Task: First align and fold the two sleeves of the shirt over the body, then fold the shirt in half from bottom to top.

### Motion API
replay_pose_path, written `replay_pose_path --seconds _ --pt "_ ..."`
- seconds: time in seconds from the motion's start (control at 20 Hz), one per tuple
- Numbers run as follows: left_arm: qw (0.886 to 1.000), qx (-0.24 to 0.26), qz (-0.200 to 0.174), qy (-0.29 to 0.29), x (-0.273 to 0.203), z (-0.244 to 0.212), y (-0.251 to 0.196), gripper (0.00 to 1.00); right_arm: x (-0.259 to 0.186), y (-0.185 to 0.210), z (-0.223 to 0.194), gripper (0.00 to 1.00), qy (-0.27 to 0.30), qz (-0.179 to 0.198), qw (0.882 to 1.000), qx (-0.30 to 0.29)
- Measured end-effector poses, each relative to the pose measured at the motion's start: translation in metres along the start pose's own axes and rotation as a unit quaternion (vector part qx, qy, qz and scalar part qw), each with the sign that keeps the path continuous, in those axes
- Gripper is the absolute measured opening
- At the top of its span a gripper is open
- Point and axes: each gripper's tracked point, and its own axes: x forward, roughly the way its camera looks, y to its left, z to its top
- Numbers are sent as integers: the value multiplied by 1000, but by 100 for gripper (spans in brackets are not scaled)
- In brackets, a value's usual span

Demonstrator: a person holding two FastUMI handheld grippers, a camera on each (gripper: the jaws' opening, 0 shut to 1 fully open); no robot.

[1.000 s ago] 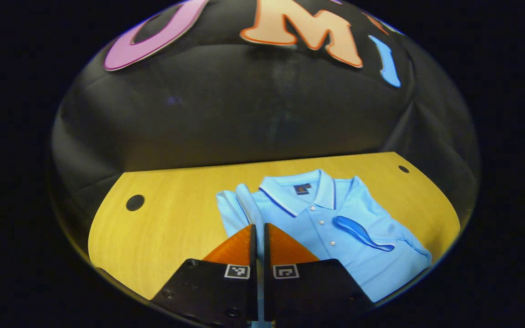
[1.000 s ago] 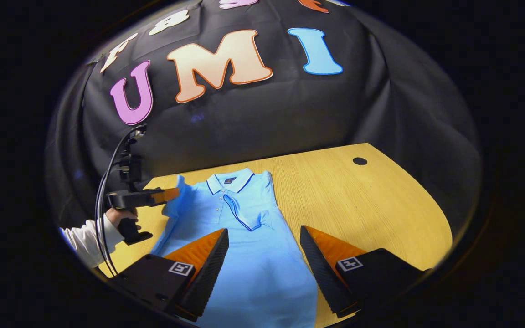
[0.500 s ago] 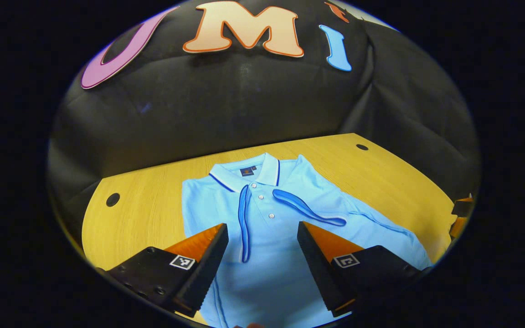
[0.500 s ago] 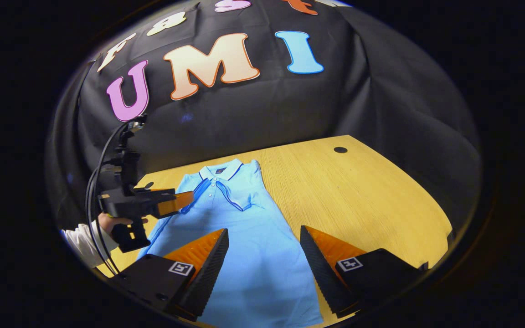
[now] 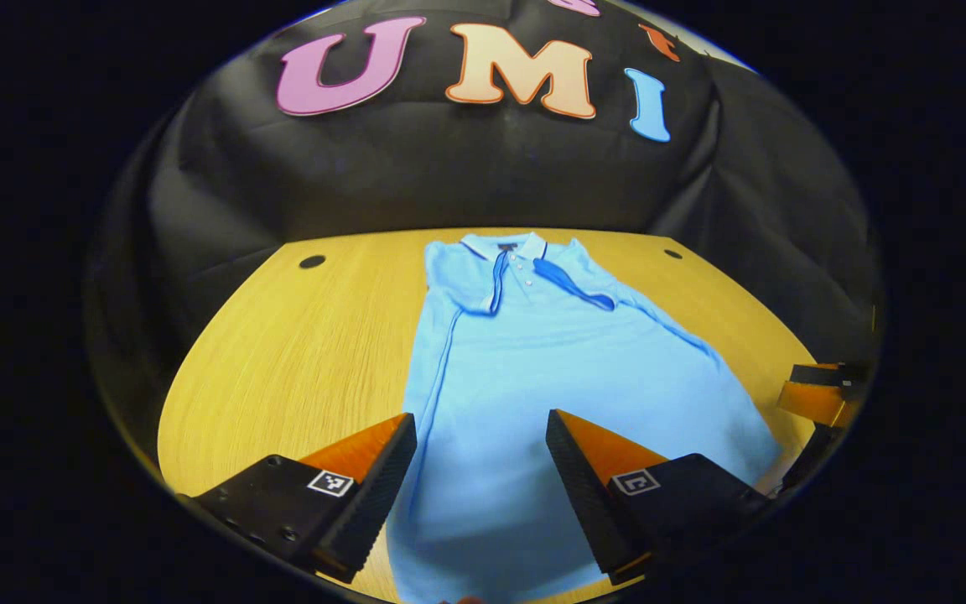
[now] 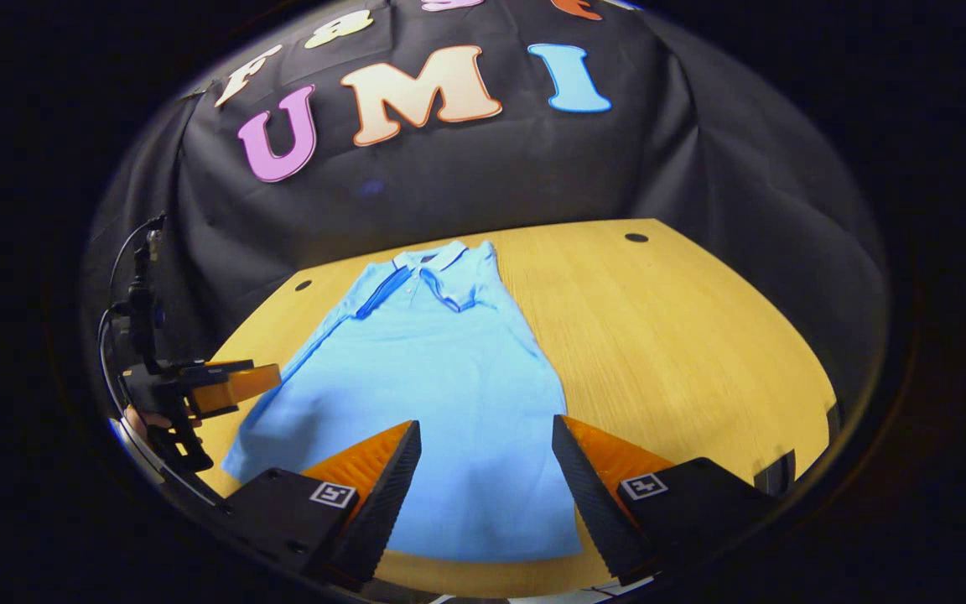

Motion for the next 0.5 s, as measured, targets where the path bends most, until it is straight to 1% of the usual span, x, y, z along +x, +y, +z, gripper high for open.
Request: replay_pose_path --seconds 0.05,0.1,0.15,0.2,0.25,0.3,0.45,0.5 --pt "1000 -13 10 5 -12 -16 2 95 -3 -2 -9 93 4 3 1000 -12" --pt "999 -25 18 11 -23 -31 3 95 -7 -5 -18 98 9 5 1000 -23" --pt "999 -35 30 17 -32 -44 5 95 -9 -7 -28 98 16 7 999 -34" --pt "998 -44 41 20 -40 -54 7 96 -12 -9 -36 94 21 9 999 -44" --pt "997 -51 46 19 -46 -60 8 96 -14 -12 -43 98 25 11 998 -50" --pt "997 -57 48 16 -50 -66 6 96 -14 -14 -50 98 29 10 998 -54" --pt "996 -57 54 28 -54 -91 3 95 -16 -20 -70 98 42 7 997 -60" --pt "996 -53 59 30 -56 -95 3 96 -15 -21 -76 94 46 6 997 -62"
